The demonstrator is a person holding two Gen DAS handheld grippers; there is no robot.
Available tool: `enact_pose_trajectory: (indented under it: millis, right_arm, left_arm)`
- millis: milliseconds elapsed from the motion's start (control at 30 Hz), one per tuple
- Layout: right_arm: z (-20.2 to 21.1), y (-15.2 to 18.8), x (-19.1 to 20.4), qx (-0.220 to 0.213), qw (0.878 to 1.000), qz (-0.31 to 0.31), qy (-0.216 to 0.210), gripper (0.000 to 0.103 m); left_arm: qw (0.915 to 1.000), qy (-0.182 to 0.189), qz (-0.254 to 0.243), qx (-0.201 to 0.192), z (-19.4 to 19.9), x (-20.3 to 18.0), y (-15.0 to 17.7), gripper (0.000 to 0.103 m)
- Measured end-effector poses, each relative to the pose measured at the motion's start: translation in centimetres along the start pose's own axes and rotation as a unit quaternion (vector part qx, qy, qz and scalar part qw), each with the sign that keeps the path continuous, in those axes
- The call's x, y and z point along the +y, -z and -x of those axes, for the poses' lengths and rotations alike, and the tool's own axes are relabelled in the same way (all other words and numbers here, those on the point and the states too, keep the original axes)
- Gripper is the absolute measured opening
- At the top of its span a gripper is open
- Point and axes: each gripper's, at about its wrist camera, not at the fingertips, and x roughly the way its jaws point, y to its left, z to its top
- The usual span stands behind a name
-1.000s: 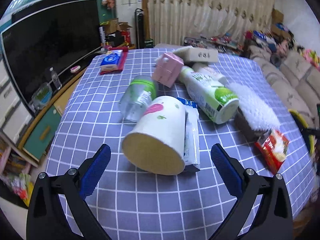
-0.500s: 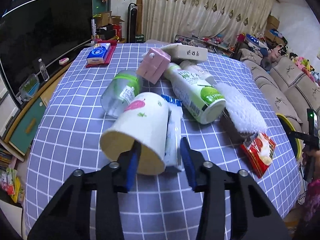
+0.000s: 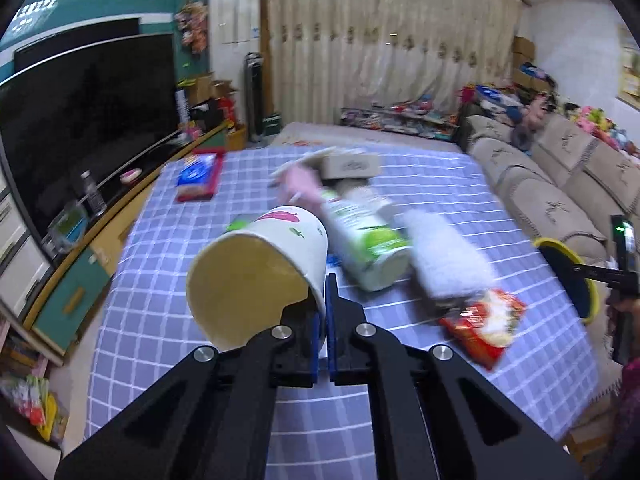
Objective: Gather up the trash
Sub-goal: 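Grasp the white paper cup with pink print with the left gripper, then carry the printed cup into the bin and open the left gripper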
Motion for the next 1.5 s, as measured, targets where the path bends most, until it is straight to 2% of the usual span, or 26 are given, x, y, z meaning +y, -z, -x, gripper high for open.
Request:
enact_pose_trajectory:
  millis: [100,200,267,433,567,667,767,967,1100,1167,1233,1367,1467,1500]
  right_arm:
    - [1.2,0.3,-0.7,-0.010,1.000,-0.005,0.002,0.038]
    - [2.9,0.9,-2.1,-0.031,0.999,-0.024,0.002,0.052]
    - [4.1,1.5,-3.0,-0.042,0.999,-0.031,0.008,0.052]
    - [7.8,3.5,-5.8,-0.076,0.995,-0.052,0.040,0.058]
    - [10.0,5.1,-7.8,-0.091,0.992,-0.065,0.054,0.058]
    - [11.0,5.9,-8.7,-0.096,0.991,-0.068,0.063,0.058]
    - [11.4,6.4,-9.7,-0.099,0.990,-0.078,0.065,0.058]
    - [11.3,7.7,-11.5,-0.092,0.988,-0.096,0.080,0.059]
    - [10.7,8.4,-13.2,-0.078,0.986,-0.111,0.092,0.059]
    - [10.4,8.5,-13.6,-0.075,0.986,-0.117,0.093,0.059]
    - [10.1,8.5,-13.8,-0.071,0.986,-0.119,0.092,0.059]
    - [9.5,8.5,-13.5,-0.067,0.987,-0.117,0.087,0.059]
    - [9.2,8.4,-13.1,-0.067,0.988,-0.115,0.079,0.059]
    - [9.1,8.4,-12.8,-0.066,0.988,-0.113,0.076,0.060]
  left_arm:
    - [0.9987,0.039,-0.032,-0.006,0.8,-3.3,-0.9,0.004]
    - [0.9945,0.085,-0.061,-0.005,0.6,-6.8,-1.9,0.004]
    - [0.9906,0.110,-0.081,-0.003,0.0,-9.2,-2.5,0.004]
    - [0.9708,0.194,-0.140,0.020,-2.3,-17.2,-3.7,0.004]
    - [0.9495,0.253,-0.180,0.043,-4.5,-24.1,-4.3,0.004]
    - [0.9321,0.282,-0.219,0.061,-6.4,-29.7,-4.1,0.004]
    - [0.9202,0.297,-0.242,0.083,-8.6,-34.4,-3.4,0.004]
    - [0.9071,0.296,-0.266,0.138,-14.0,-41.0,-2.3,0.004]
    - [0.9061,0.282,-0.281,0.144,-16.1,-43.5,-1.7,0.008]
    - [0.9069,0.277,-0.283,0.144,-17.1,-44.4,-1.5,0.021]
    - [0.9096,0.271,-0.283,0.138,-17.4,-44.5,-1.6,0.045]
    - [0.9147,0.272,-0.268,0.132,-16.9,-43.4,-2.3,0.049]
    - [0.9233,0.273,-0.245,0.116,-15.2,-41.1,-3.1,0.050]
    - [0.9266,0.272,-0.236,0.110,-14.5,-40.0,-3.3,0.054]
